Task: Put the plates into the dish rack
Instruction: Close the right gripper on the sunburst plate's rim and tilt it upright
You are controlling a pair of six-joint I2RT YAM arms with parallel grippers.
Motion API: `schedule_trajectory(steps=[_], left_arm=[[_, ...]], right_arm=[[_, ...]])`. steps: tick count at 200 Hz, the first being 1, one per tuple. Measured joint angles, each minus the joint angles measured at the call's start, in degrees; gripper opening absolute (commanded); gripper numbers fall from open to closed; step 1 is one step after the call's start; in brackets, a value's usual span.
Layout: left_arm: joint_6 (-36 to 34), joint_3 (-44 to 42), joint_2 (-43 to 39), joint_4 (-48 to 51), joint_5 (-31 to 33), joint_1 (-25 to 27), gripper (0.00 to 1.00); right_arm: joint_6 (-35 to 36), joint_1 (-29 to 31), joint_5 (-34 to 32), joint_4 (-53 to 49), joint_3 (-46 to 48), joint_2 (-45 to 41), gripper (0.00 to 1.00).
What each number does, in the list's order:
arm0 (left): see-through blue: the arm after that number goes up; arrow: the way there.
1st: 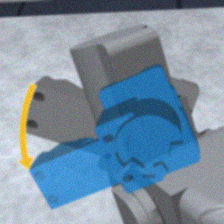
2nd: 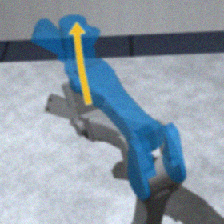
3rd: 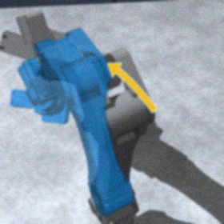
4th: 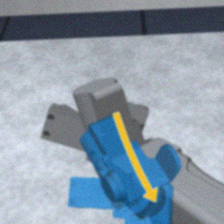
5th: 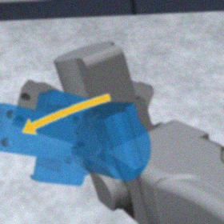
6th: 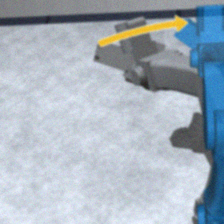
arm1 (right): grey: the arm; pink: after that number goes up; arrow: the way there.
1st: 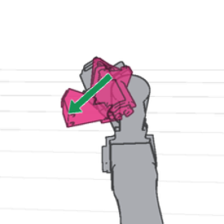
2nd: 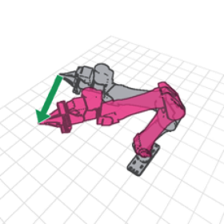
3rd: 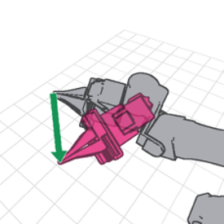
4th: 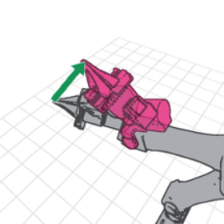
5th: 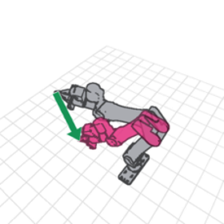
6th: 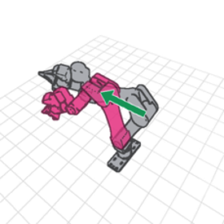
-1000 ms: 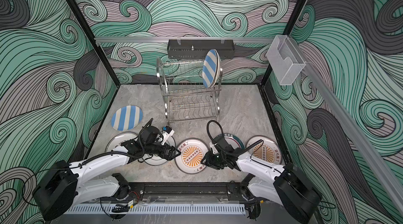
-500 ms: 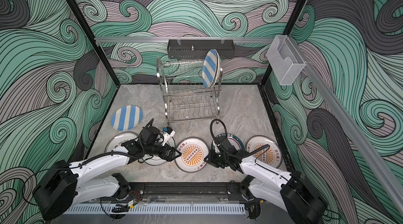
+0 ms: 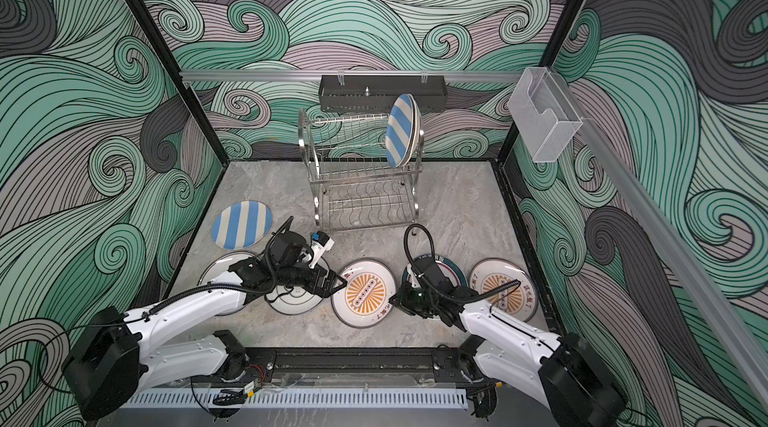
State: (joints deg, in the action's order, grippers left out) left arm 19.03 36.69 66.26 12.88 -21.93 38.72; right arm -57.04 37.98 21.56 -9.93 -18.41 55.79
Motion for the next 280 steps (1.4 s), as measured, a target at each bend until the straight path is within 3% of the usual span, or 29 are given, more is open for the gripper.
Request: schedule_trajectory(steps=[62, 156, 194, 218, 247, 280], left_arm=[[-0.07, 1.97, 5.68, -1.6, 0.0, 0.07, 0.99], [-0.68, 7.5, 18.43, -7.76, -3.26, 2.89, 0.98], [-0.92, 9.73, 18.12, -3.85, -1.36, 2.89, 0.98], [-1.03, 11.32, 12.52, 0.42, 2.14, 2.71, 0.99], [-1.4, 12.04, 4.57, 3.65, 5.29, -0.66, 0.99], [-0.5, 11.43, -0.22, 5.07, 5.73, -12.02, 0.98]], right_arm=[[1.49, -6.12, -1.57, -8.22, 0.02, -10.34, 0.0], [3.87, -9.07, 1.95, -9.55, 0.02, -12.2, 0.0], [6.69, -10.45, 2.69, -11.63, -0.72, -13.75, 0.0], [11.08, -11.65, 2.36, -17.27, -4.68, -14.21, 0.0], [16.39, -13.25, 2.16, -22.62, -11.04, -14.69, 0.0], [21.84, -14.47, 2.16, -27.71, -19.15, -13.14, 0.0]])
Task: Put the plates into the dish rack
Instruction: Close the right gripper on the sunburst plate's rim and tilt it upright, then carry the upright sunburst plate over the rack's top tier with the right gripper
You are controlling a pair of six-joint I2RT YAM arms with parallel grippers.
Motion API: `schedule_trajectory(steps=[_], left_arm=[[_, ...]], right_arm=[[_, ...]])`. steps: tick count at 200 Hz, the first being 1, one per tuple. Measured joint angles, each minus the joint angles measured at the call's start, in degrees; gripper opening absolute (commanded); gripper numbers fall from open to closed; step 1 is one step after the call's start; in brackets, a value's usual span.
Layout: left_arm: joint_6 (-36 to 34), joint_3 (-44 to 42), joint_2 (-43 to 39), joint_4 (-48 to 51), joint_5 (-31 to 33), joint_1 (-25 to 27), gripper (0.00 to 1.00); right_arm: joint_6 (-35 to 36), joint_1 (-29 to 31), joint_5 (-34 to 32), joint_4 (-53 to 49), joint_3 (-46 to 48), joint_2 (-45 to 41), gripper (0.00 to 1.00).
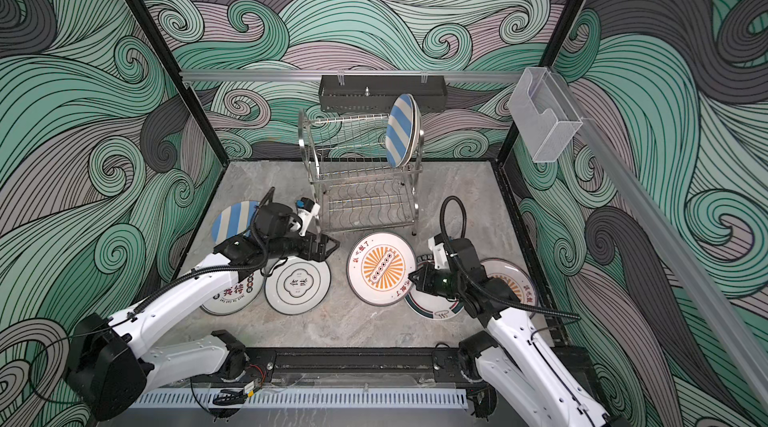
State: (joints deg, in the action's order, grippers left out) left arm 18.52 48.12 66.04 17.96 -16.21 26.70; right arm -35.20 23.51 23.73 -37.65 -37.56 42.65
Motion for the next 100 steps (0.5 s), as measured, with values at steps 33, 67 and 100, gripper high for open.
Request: schedule_trajectory(steps=[33, 67, 100], left_arm=[[2.08, -1.81, -2.54, -0.17, 0.55, -7.3, 0.99], [4.72, -3.91, -3.41, -3.19, 0.44, -11.04, 0.99], [6.56, -4.37, -3.39, -5.86, -0.39, -12.17, 0.99]], right_arm=[[5.68, 0.0, 0.13, -4.17, -12.92, 5.46, 0.0], [10.38, 0.0, -0.83, -5.42, -28.39, 11.32, 0.0], [13.79, 0.04, -2.32, -5.95, -44.92, 20.39, 0.0]])
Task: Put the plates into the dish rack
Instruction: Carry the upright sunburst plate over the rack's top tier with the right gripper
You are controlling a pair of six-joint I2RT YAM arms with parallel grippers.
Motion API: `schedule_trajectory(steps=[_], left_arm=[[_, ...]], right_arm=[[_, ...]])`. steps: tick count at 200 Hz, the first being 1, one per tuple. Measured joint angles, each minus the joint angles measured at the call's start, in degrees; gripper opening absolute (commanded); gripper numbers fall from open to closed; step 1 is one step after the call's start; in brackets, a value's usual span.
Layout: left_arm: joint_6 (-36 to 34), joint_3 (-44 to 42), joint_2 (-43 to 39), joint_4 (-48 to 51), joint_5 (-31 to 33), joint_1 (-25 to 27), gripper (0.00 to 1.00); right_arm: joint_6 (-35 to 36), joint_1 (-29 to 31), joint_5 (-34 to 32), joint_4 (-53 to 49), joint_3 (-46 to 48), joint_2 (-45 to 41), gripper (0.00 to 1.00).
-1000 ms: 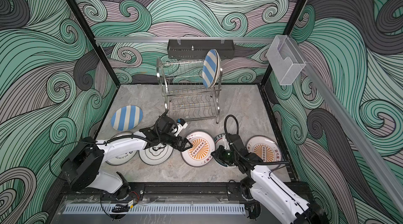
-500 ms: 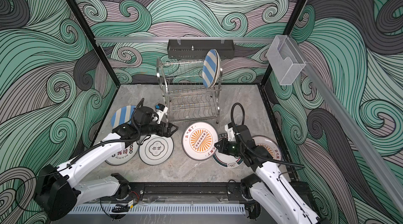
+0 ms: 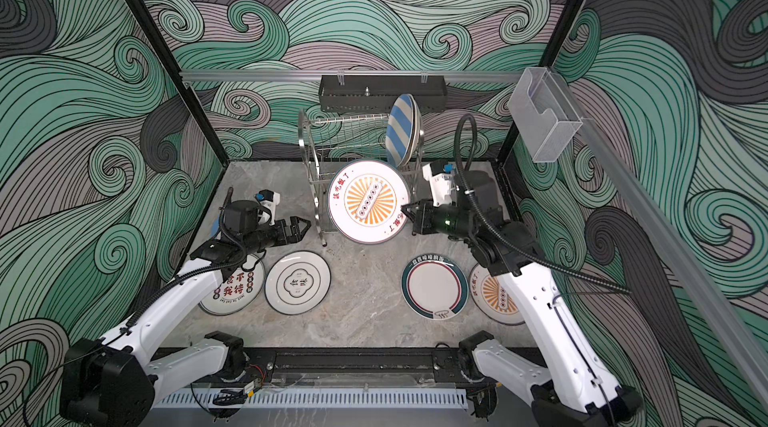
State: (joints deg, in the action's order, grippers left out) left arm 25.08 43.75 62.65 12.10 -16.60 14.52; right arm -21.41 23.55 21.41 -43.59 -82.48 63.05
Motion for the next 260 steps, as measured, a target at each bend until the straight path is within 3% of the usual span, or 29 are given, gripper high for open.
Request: schedule_trajectory(steps=[31, 76, 154, 206, 260], left_arm=[[-0.15, 0.52, 1.4, -0.33, -1.66, -0.02, 0.99], [-0.87, 1.03, 3.91, 0.02, -5.05, -0.13, 0.99], [-0.85, 1.03, 4.48, -1.97, -8.79, -0.13, 0.98], [0.13, -0.72, 4.2, -6.1, -10.58, -0.09, 0.98], [0.87, -4.02, 3.08, -7.69, -11.15, 1.05, 0.99]], right_arm=[[2.82, 1.64, -7.17, -0.46, -15.19, 9.42, 0.0], [8.07, 8.68, -28.24, -2.89, -33.24, 20.11, 0.0], [16.28, 17.16, -61.64, -4.33, -47.8, 31.56, 0.0], [18.45, 19.39, -71.89, -5.66, -51.54, 38.29, 0.0], [18.43, 19.71, -77.22, -7.65, -53.59, 41.68, 0.0]])
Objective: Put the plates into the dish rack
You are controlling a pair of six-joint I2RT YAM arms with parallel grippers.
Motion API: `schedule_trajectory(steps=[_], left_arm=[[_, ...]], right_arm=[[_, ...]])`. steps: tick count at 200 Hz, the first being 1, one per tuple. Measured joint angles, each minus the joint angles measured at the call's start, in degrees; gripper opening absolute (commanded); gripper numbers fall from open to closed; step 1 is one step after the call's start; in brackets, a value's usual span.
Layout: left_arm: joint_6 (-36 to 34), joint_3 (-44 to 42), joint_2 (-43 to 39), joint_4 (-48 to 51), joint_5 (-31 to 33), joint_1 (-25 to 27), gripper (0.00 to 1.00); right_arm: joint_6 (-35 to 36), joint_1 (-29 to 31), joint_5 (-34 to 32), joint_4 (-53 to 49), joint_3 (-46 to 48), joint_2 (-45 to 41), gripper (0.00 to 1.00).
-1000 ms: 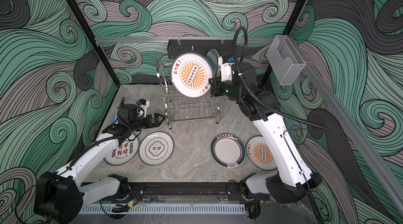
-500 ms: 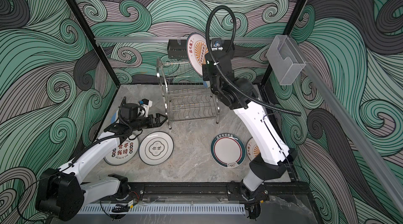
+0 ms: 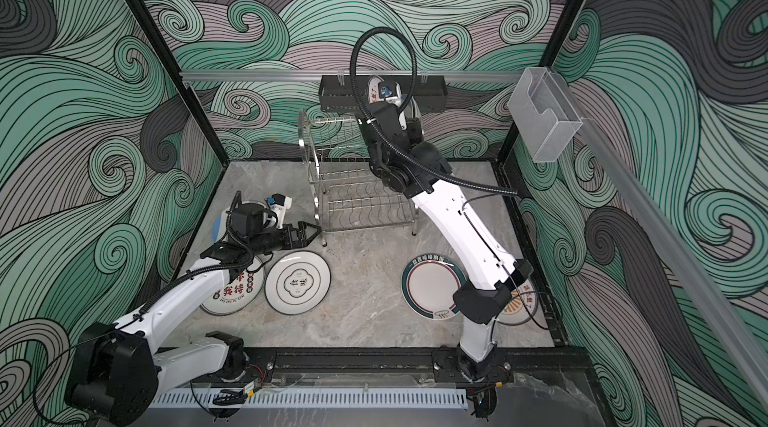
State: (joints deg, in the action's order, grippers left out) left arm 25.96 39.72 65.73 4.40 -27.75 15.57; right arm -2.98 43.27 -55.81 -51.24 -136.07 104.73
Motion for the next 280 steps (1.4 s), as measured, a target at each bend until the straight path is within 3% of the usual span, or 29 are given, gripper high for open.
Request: schedule_trajectory(steps=[71, 280], left_arm=[[-0.07, 0.0, -0.37, -0.07, 0.02, 1.88, 0.99], [-0.98, 0.0, -0.37, 0.11, 0.04, 3.87, 0.99]], right_arm=[[-0.79, 0.22, -2.38, -0.31, -5.07, 5.95, 0.0], [-9.05, -1.77, -2.69, -0.46, 0.46, 6.25, 0.0]])
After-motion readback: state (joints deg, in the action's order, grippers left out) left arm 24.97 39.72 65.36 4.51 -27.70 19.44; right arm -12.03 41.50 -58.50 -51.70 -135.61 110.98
